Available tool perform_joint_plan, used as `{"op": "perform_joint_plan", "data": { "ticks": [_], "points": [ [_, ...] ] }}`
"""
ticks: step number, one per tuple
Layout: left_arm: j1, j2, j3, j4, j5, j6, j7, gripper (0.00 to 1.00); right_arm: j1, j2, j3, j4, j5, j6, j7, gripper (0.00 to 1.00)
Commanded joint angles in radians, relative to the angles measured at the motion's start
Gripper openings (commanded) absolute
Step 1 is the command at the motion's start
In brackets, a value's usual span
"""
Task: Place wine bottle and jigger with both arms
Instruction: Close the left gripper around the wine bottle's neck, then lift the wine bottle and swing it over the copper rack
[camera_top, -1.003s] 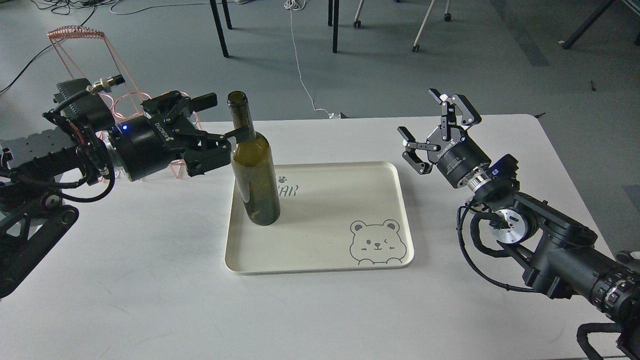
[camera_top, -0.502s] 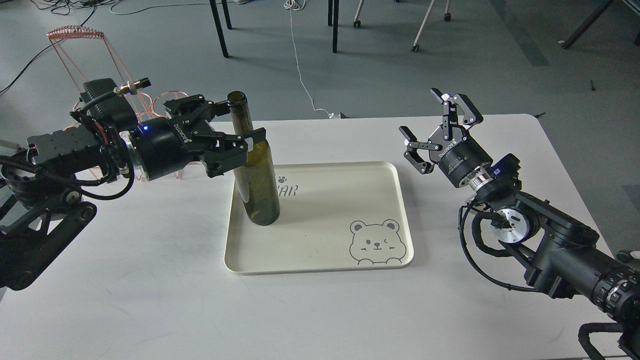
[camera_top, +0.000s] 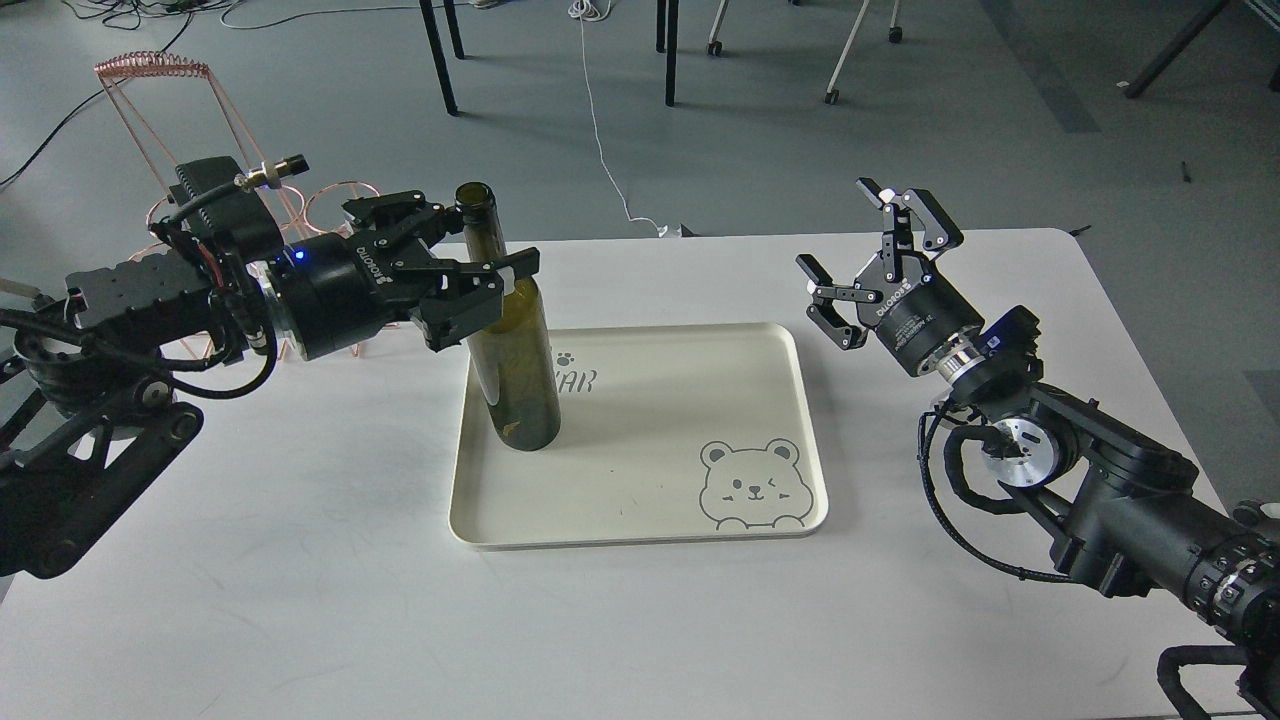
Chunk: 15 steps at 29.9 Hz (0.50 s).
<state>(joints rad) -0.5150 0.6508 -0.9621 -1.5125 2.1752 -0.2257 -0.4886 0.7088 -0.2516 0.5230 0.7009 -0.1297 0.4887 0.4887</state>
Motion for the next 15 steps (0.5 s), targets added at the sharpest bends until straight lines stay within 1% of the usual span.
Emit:
{"op": "perform_joint_plan", "data": {
  "ticks": [1,3,8,11,13,15],
  "points": [
    [-0.010,-0.008,0.000,0.009,0.000,0.003,0.000,0.61,0.000,0.002,0.000,-0.001,-0.001,0.000,0.000,0.99],
    [-0.010,-0.010,0.000,0.014,0.000,0.005,0.000,0.59,0.000,0.000,0.000,-0.001,-0.002,0.000,0.000,0.99],
    [-0.010,-0.011,0.002,0.014,0.000,0.005,0.000,0.48,0.000,0.000,0.000,-0.001,-0.001,0.000,0.000,0.99],
    [-0.010,-0.010,0.002,0.014,0.000,0.005,0.000,0.36,0.000,0.000,0.000,-0.001,-0.002,0.000,0.000,0.99],
    [-0.011,-0.010,0.002,0.015,-0.002,0.003,0.000,0.26,0.000,0.000,0.000,-0.001,-0.002,0.000,0.000,0.99],
    [-0.010,-0.008,0.002,0.015,-0.002,0.003,0.000,0.19,0.000,0.000,0.000,-0.001,-0.002,0.000,0.000,0.99]
  ]
}}
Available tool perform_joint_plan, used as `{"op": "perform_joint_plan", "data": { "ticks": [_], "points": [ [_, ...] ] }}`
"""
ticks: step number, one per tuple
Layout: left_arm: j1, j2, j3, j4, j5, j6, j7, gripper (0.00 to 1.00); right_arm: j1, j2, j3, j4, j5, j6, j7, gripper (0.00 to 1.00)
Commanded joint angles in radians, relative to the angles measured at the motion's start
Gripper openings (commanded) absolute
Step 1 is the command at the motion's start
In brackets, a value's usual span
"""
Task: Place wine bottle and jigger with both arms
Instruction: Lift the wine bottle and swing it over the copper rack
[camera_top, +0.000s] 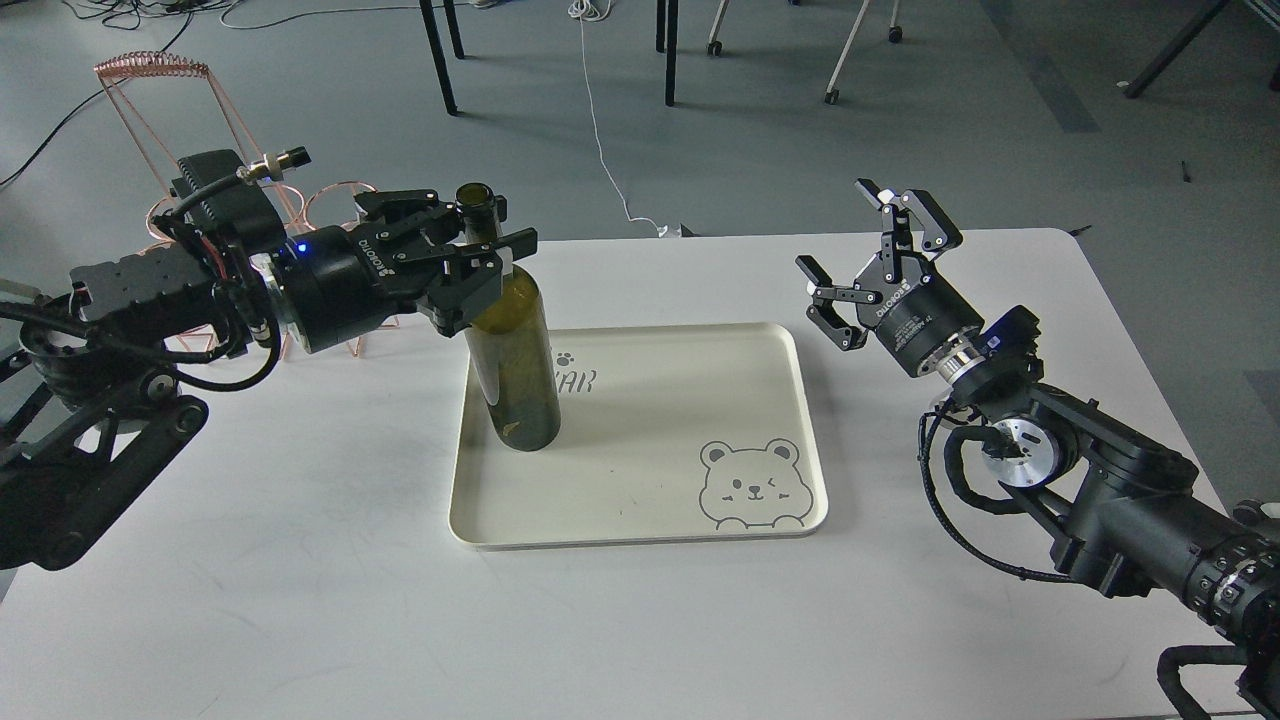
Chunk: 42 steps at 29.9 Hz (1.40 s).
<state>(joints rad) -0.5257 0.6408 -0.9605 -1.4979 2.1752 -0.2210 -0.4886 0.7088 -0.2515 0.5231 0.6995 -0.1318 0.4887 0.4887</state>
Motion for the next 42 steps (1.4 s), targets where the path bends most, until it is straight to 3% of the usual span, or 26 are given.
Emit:
{"op": "perform_joint_plan", "data": {
  "ticks": [1,9,16,23,33,42],
  "points": [
    [0.001,0.002,0.000,0.001,0.000,-0.001,0.000,0.17,0.000,0.001,0.000,0.000,0.000,0.000,0.000,0.99],
    [-0.019,0.002,-0.001,-0.001,-0.006,-0.001,0.000,0.12,0.000,0.000,0.000,0.000,0.000,0.000,0.000,0.99],
    [-0.163,0.026,-0.001,0.002,-0.035,-0.017,0.000,0.13,-0.002,0.000,0.000,0.000,-0.051,0.000,0.000,0.99],
    [-0.281,0.146,-0.001,0.019,-0.224,-0.090,0.000,0.13,-0.005,0.001,0.000,0.000,-0.057,0.000,0.000,0.99],
    [-0.411,0.218,0.012,0.355,-0.331,-0.100,0.000,0.13,-0.005,0.003,0.000,0.000,-0.057,0.000,0.000,0.99],
    [-0.657,0.218,0.351,0.553,-0.344,-0.084,0.000,0.13,-0.006,0.006,0.000,-0.002,-0.058,0.000,0.000,0.99]
  ]
}}
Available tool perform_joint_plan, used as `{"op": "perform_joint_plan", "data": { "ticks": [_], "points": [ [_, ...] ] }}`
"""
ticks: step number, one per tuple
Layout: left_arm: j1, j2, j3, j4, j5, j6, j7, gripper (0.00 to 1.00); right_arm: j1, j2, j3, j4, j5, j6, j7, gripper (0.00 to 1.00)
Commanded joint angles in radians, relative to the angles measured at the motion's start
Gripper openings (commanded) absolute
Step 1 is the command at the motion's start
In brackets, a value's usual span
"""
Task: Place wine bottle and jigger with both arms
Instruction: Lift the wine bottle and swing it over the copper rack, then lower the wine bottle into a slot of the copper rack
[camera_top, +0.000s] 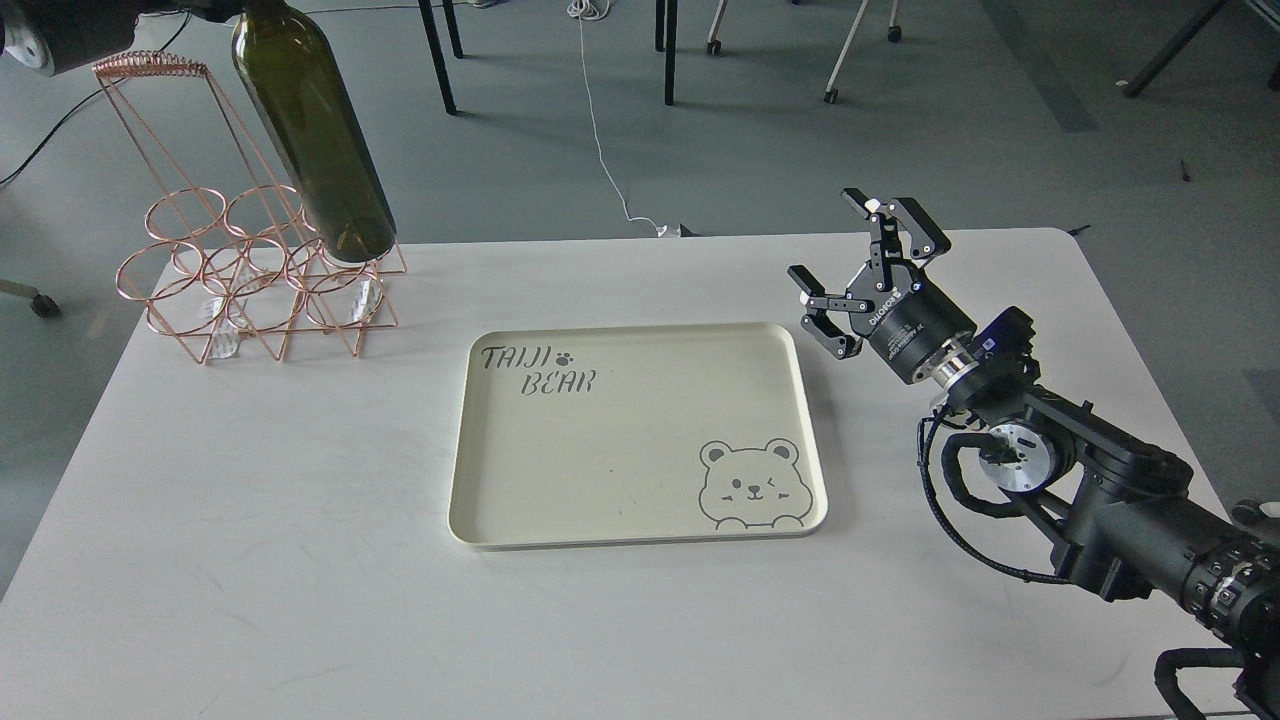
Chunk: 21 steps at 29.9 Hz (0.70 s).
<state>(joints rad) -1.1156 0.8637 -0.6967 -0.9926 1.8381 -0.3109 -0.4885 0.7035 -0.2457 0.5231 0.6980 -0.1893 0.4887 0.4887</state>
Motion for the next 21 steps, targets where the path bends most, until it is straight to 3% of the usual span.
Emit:
{"op": "perform_joint_plan", "data": {
  "ticks": [1,21],
  "points": [
    [-0.073,-0.006,0.094,0.055,-0.007,0.006,0.000,0.13,-0.001,0.000,0.000,0.000,-0.001,0.000,0.000,0.99],
    [-0.064,-0.005,0.131,0.064,-0.008,0.006,0.000,0.14,-0.012,-0.003,0.000,0.002,-0.001,0.000,0.000,0.99]
  ]
}}
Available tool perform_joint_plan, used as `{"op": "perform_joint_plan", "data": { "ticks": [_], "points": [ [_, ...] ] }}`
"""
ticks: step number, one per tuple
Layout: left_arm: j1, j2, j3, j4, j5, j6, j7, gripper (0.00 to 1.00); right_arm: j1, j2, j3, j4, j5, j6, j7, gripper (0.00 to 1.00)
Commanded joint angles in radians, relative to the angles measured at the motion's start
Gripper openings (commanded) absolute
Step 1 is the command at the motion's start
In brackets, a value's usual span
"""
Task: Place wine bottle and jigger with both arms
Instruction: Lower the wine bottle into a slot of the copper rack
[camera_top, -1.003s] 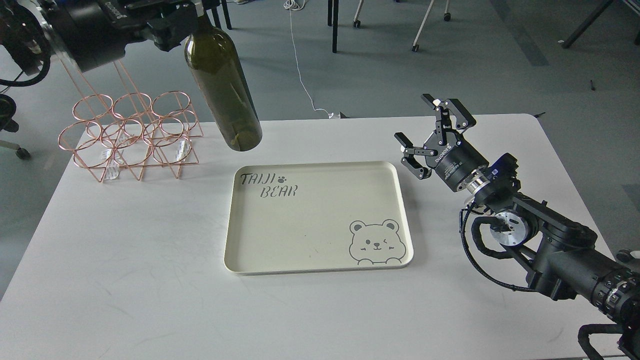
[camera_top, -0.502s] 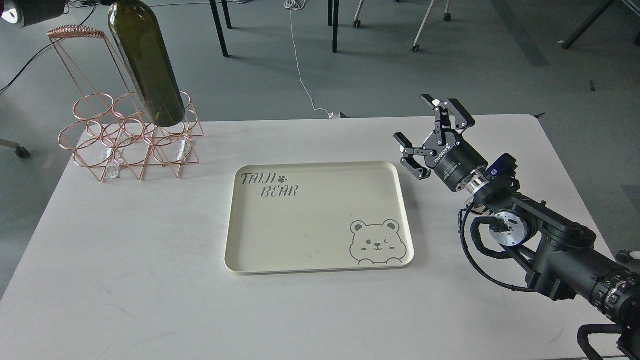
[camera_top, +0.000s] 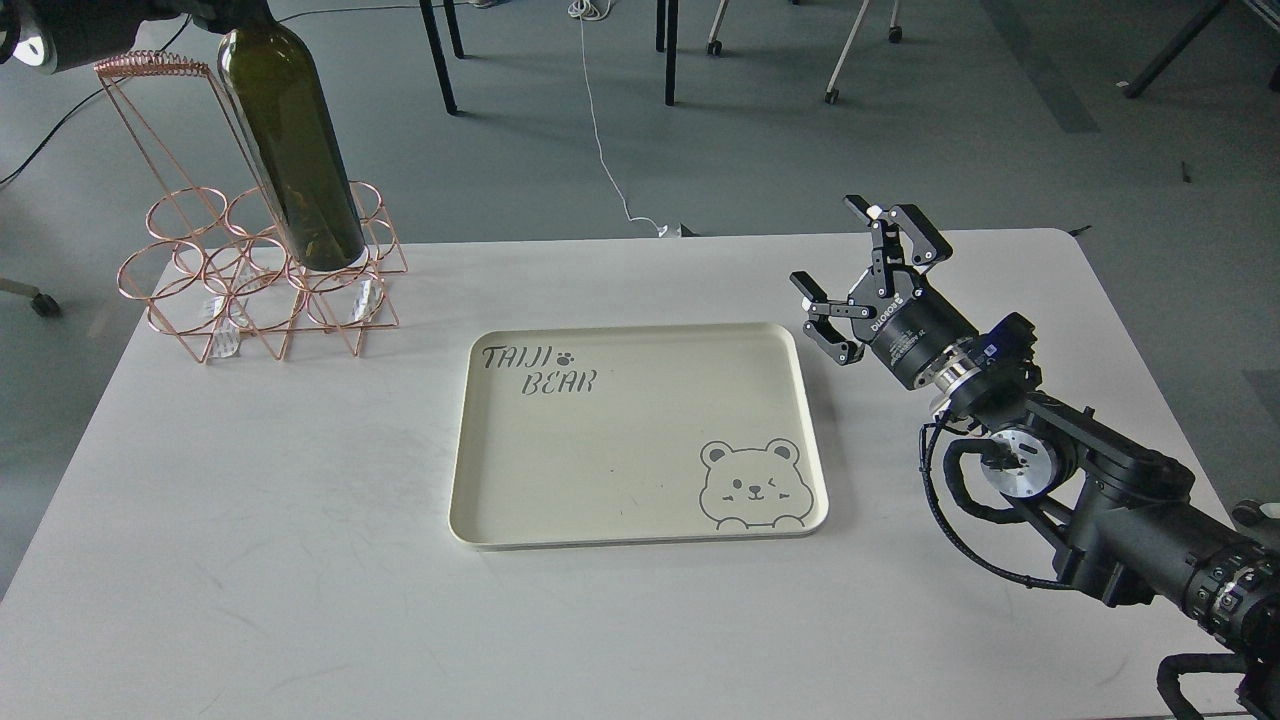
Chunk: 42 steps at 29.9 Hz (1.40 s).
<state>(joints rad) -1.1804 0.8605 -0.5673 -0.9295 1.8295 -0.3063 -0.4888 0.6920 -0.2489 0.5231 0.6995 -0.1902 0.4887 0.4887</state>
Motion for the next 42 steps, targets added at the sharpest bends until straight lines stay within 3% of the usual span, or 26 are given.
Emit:
{"op": "perform_joint_plan", "data": {
  "ticks": [1,8,42],
  "points": [
    [0.001,-0.001,0.001,0.003,0.001,0.001,0.000,0.14,0.000,0.000,0.000,0.000,0.000,0.000,0.000,0.99],
    [0.002,-0.020,0.001,0.063,-0.003,0.015,0.000,0.14,0.001,-0.003,0.000,0.001,0.000,0.000,0.000,0.99],
    [0.008,-0.047,0.047,0.081,-0.006,0.042,0.000,0.15,0.003,-0.003,0.000,0.001,0.000,0.000,0.000,0.99]
  ]
}}
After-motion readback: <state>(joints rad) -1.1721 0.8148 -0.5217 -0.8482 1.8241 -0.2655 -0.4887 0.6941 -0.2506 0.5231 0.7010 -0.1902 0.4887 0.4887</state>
